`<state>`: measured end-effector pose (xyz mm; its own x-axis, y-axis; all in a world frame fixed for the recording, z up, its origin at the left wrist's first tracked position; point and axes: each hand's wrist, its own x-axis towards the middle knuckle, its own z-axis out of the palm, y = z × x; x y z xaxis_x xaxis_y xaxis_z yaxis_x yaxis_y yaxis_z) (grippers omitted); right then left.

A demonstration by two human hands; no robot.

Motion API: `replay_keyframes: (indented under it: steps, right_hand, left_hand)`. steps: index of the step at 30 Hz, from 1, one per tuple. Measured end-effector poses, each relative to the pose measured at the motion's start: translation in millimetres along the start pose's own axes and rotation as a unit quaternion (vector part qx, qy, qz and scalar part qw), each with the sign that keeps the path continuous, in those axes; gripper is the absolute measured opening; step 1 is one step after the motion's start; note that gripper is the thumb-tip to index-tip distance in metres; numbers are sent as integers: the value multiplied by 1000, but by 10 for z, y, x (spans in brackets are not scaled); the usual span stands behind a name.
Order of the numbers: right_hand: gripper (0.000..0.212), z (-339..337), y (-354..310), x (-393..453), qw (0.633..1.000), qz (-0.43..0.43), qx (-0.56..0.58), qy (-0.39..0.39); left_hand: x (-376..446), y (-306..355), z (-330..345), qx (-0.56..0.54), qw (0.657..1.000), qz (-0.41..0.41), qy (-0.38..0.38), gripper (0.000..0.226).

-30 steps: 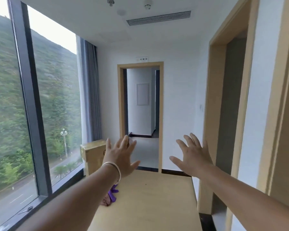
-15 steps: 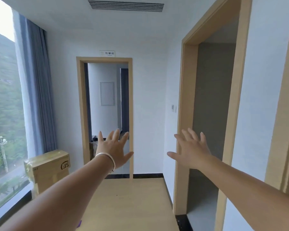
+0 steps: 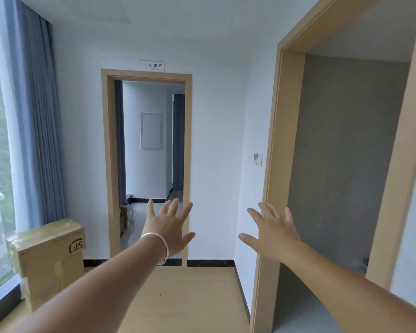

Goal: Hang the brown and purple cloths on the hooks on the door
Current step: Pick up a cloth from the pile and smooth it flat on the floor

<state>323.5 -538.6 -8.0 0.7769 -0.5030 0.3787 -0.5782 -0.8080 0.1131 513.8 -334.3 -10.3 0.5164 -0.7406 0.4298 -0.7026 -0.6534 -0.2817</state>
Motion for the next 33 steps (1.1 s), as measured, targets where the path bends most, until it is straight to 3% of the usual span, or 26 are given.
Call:
replay_keyframes:
  steps: [10, 20, 33]
  right_hand:
    - [79, 442, 429, 1638, 999, -23, 18, 12]
    - [78, 1256, 577, 2798, 999, -18, 29, -38]
    - [78, 1885, 461, 4780, 999, 35, 2, -22]
  left_hand:
    - [1514, -24, 469, 15, 999, -23, 21, 78]
    - [2692, -52, 1399, 52, 998, 15, -32, 76]
    - [4753, -702, 2442, 12, 999, 31, 5, 75]
